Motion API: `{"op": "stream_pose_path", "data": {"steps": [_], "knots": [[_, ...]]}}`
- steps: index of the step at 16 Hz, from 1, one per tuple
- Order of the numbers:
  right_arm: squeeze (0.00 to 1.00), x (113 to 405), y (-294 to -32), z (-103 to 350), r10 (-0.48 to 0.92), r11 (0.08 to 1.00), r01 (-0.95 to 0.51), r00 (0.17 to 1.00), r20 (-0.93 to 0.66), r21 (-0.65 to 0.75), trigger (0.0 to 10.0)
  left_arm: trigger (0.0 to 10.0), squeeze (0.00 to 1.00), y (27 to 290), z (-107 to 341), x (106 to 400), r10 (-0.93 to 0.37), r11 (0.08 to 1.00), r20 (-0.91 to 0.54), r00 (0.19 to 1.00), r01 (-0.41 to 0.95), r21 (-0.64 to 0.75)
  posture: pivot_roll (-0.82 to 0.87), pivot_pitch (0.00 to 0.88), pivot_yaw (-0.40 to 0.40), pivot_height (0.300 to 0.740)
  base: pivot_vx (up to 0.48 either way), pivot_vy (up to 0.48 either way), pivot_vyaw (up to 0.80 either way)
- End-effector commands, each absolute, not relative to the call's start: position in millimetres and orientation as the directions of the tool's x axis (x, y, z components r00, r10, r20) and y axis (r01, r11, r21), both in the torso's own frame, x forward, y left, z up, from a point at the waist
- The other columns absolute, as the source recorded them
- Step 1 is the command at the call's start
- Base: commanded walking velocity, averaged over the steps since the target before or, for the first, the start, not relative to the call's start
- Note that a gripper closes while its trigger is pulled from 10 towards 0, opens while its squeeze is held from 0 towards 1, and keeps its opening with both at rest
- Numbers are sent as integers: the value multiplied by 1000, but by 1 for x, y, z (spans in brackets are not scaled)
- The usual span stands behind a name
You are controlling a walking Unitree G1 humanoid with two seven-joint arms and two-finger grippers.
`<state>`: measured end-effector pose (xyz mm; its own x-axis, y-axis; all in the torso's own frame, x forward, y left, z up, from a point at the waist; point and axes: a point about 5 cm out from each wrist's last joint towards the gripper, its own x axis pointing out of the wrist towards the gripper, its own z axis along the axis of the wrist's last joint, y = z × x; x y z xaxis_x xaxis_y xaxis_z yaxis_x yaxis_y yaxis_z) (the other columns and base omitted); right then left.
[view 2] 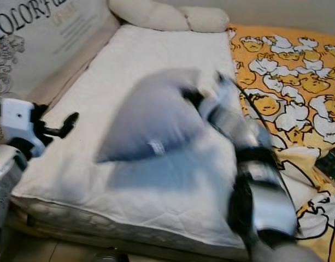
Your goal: Clean up the room
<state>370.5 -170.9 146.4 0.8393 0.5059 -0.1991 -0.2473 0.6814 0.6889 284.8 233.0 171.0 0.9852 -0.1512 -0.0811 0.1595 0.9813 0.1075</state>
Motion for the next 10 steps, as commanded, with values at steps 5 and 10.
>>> {"op": "stream_pose_path", "data": {"steps": [5,10], "knots": [[0,296,-210,36,374,858,-37,728,-574,513,0,10000,0,198,152,292,-336,942,-145,931,334,-35,-19,0,48,740,0,0,0],[0,300,-219,41,260,928,-27,761,-595,372,10000,10000,1000,158,133,320,-513,843,-113,851,475,-252,-41,0,61,740,0,0,0]]}}
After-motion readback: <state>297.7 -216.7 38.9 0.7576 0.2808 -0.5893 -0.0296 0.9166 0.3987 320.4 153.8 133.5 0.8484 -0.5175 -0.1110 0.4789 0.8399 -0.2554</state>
